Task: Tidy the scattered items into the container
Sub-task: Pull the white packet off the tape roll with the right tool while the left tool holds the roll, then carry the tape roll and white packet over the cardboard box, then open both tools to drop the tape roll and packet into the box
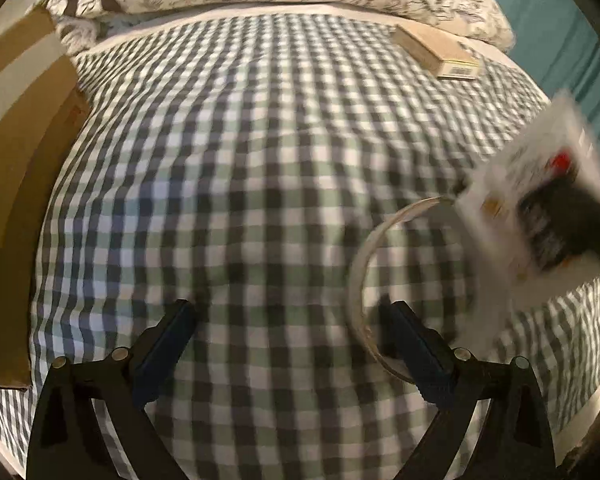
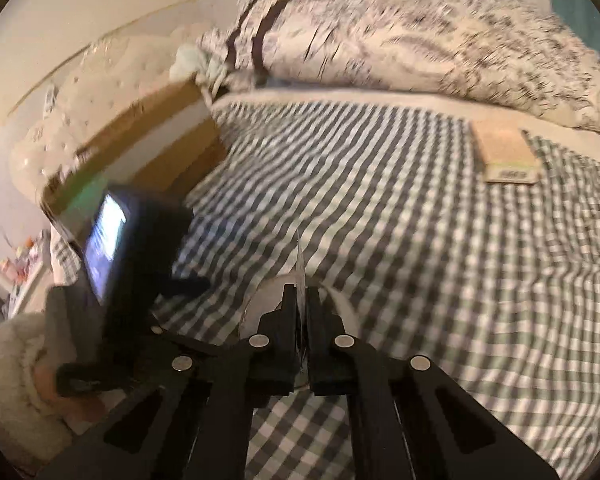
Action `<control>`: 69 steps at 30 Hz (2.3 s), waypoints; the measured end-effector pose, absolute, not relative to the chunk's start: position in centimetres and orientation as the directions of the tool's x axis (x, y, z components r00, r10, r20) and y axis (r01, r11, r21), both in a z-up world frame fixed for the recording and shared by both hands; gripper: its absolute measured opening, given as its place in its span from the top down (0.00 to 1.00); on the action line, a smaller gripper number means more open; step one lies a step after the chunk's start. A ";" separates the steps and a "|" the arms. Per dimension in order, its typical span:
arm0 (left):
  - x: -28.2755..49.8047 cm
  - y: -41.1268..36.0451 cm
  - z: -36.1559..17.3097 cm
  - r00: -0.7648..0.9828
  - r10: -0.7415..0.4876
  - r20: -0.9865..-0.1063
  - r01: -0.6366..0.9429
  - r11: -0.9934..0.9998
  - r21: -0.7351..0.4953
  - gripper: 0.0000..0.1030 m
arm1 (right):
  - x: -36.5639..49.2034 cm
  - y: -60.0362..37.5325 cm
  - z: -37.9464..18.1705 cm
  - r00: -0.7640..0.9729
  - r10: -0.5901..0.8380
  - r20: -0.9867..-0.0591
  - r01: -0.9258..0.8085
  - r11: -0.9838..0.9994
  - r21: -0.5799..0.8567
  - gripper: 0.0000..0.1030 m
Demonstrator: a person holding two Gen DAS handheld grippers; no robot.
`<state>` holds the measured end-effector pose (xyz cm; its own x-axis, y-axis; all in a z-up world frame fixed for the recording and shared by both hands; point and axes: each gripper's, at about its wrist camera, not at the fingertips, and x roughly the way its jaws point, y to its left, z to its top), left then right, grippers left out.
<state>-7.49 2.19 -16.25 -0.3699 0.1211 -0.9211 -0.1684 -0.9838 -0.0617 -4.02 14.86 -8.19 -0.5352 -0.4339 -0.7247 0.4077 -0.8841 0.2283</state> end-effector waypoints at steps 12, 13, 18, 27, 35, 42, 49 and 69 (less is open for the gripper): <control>-7.4 2.8 -14.4 -0.441 0.139 -0.887 -0.200 -0.978 -0.054 0.95 | -4.7 19.4 -7.1 -0.608 -0.347 -0.714 0.297 -0.934 0.201 0.97; -7.1 2.5 -13.9 -0.459 0.138 -0.878 -0.192 -0.980 -0.054 0.95 | -4.7 19.5 -7.1 -0.606 -0.347 -0.715 0.296 -0.934 0.203 0.97; -6.5 1.3 -10.5 -0.543 0.124 -0.831 -0.159 -0.986 -0.043 0.95 | -4.3 19.0 -6.5 -0.615 -0.346 -0.709 0.301 -0.934 0.195 0.97; -5.5 -3.4 -7.3 -0.594 0.033 -0.803 -0.057 -0.998 0.001 0.95 | -3.7 15.2 -4.7 -0.597 -0.355 -0.719 0.368 -0.918 0.147 0.97; -4.3 -8.8 -2.5 -0.659 -0.003 -0.752 0.000 -1.000 0.004 0.95 | -3.4 9.0 -0.7 -0.615 -0.391 -0.685 0.435 -0.893 0.119 0.97; -4.6 -16.7 2.6 -0.715 -0.059 -0.696 0.107 -0.994 -0.027 0.95 | -3.8 1.1 5.0 -0.648 -0.472 -0.598 0.534 -0.841 0.086 0.97; -6.1 -24.5 3.8 -0.703 -0.172 -0.690 0.237 -0.972 0.000 0.95 | -5.4 -8.0 7.4 -0.609 -0.576 -0.545 0.636 -0.765 0.097 0.97; -8.5 -28.2 -2.2 -0.576 -0.194 -0.794 0.316 -0.949 0.003 0.00 | -9.9 -13.3 2.5 -0.610 -0.546 -0.575 0.571 -0.805 0.159 0.23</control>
<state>-8.50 -28.18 -2.24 -0.5762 -0.1941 -0.7939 0.3155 -0.9489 0.0031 -9.91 -13.26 2.53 -0.6095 -0.5460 -0.5748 0.5712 -0.8053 0.1592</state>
